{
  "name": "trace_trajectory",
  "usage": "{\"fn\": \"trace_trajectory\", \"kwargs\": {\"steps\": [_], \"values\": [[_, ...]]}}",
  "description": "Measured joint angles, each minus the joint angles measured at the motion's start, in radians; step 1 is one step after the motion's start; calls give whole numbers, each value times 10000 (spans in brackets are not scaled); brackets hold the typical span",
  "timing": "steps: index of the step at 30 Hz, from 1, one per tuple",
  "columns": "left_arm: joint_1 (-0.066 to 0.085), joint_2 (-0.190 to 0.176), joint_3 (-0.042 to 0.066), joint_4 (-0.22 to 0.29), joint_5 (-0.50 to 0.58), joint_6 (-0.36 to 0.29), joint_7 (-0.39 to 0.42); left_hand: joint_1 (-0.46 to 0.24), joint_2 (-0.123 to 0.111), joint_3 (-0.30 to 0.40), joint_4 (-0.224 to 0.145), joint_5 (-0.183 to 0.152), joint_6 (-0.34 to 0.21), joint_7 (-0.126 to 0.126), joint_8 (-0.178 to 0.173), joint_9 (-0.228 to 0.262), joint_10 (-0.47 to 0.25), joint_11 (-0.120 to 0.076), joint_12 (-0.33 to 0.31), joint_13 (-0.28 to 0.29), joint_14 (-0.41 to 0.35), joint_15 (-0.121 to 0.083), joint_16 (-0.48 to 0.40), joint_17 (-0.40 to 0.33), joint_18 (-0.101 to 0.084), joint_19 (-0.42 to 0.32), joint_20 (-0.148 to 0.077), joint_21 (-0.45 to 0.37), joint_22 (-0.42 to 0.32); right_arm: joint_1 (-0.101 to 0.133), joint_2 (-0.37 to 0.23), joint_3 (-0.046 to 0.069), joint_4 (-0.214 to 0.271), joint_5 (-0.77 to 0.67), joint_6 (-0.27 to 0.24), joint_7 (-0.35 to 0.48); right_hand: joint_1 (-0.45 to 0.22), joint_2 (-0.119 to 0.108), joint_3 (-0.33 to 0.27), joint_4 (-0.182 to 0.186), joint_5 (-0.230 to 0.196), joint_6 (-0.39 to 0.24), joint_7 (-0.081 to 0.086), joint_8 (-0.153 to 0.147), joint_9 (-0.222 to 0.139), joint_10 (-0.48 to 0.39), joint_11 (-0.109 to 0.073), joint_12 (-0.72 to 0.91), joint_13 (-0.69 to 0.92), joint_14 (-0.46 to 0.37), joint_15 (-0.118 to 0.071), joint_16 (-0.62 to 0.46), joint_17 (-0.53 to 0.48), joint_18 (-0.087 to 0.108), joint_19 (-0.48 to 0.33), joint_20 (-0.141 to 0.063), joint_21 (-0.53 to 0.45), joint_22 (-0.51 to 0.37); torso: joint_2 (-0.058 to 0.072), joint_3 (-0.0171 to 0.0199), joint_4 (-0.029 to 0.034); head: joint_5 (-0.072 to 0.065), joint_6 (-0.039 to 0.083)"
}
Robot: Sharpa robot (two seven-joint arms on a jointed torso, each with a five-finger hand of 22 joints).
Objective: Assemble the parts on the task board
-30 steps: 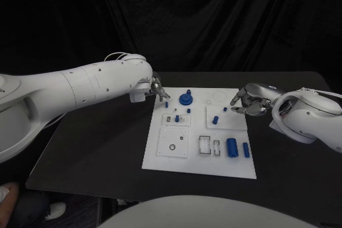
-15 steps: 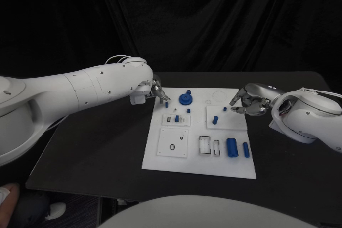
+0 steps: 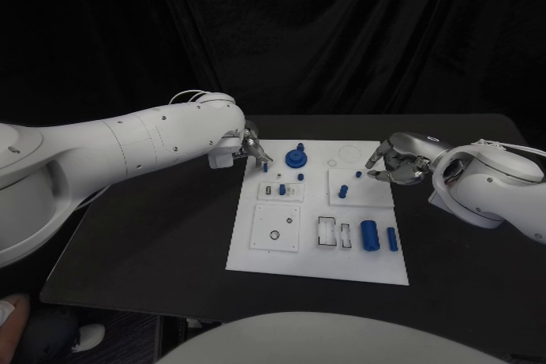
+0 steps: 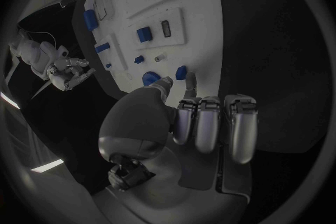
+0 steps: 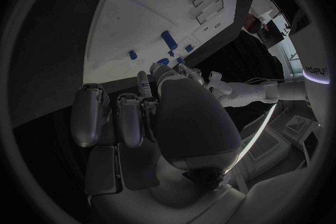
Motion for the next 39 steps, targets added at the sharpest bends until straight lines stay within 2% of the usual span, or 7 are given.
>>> {"fn": "trace_trajectory", "kwargs": {"steps": [9,23,32,39], "values": [[-8,66,0,-48,-3,41,28,86,86,0,0,0,0,0,-41,-63,0,0,0,0,0,0,0,0,0,11,65,0,0,0,2,0,1,1,22,-13,0,0,0,0,0,0,0,0,1,0,0,0,-1,0,0,0,0,-1,0,0,0,0,0,0,0,-24,0],[-73,199,2,-215,-5,163,31,171,91,2,-2,7,37,37,-57,-112,0,0,0,0,0,0,0,0,0,2,74,0,0,0,17,0,1,2,61,-21,0,0,0,0,0,0,0,0,2,0,0,0,-3,0,0,0,0,0,0,0,-47,0,-2,2,-3,-35,0],[-132,258,1,-301,-6,224,-2,361,140,129,-128,296,145,1,-94,-208,0,0,0,0,0,0,0,0,0,2,74,0,0,0,23,0,1,3,95,-27,0,0,0,0,-1,0,0,0,3,0,0,0,-4,0,0,0,0,0,0,0,-47,0,-2,2,-3,-63,0],[-134,262,0,-322,-7,246,-18,444,148,251,-249,794,216,0,-155,-269,0,0,0,0,0,-1,0,0,-1,1,74,0,0,0,27,0,1,3,127,-35,0,0,28,29,-1,0,0,0,3,0,0,0,-5,0,0,0,0,-1,0,0,-47,0,-3,2,-7,-52,0]]}}
